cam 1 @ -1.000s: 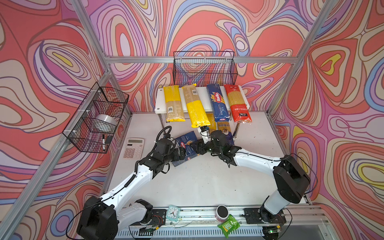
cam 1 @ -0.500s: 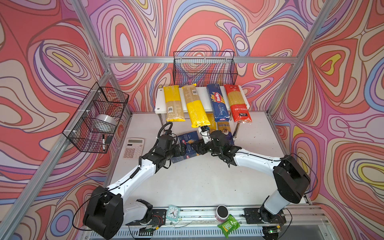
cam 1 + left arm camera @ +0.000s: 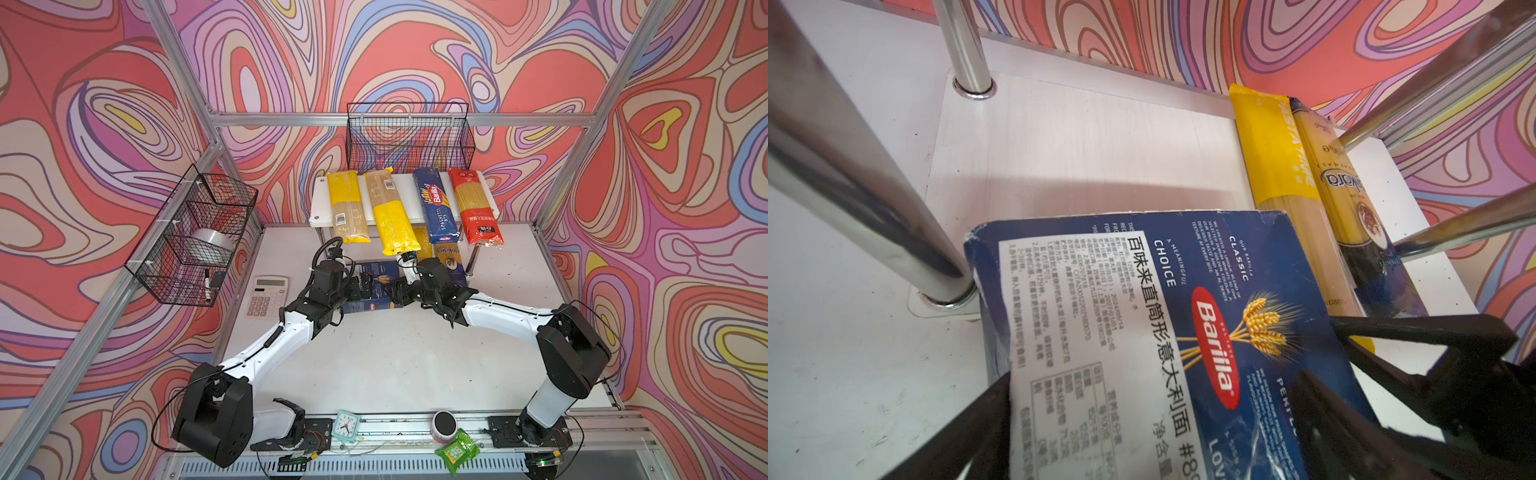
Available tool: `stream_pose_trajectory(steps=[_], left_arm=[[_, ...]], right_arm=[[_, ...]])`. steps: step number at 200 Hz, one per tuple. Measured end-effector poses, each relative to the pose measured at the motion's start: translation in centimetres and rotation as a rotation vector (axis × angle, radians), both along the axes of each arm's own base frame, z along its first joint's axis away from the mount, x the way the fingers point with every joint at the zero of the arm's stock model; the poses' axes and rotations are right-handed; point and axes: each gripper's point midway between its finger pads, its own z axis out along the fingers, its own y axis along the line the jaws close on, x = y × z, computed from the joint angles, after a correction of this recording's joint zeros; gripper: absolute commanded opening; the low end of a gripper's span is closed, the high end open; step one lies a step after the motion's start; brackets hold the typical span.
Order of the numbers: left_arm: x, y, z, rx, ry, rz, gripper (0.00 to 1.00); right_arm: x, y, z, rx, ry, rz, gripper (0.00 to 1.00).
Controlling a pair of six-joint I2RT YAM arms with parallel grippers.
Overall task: Place and organize the pasta boxes and bags onto the shelf
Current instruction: 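Carry the box with both grippers toward the lower shelf opening, then push the box with both grippers onto the lower shelf tier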
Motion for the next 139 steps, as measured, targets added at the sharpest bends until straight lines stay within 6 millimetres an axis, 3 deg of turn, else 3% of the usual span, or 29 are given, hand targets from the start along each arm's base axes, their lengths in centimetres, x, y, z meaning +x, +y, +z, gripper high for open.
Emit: stream_pose_trajectory(steps=[48,139], left_arm=[[1.0,0.1,0.2,-0.012,-0.029,0.007,1.00],[2.7,1.3,0.8,-0.077,-0.057,0.027,1.00]], right_arm=[[0.5,-0.1,-0.1,0.002,-0.004,-0.009,0.69],[3.3,1.1,0.1,0.028,-0.028,-0.028,0.68]])
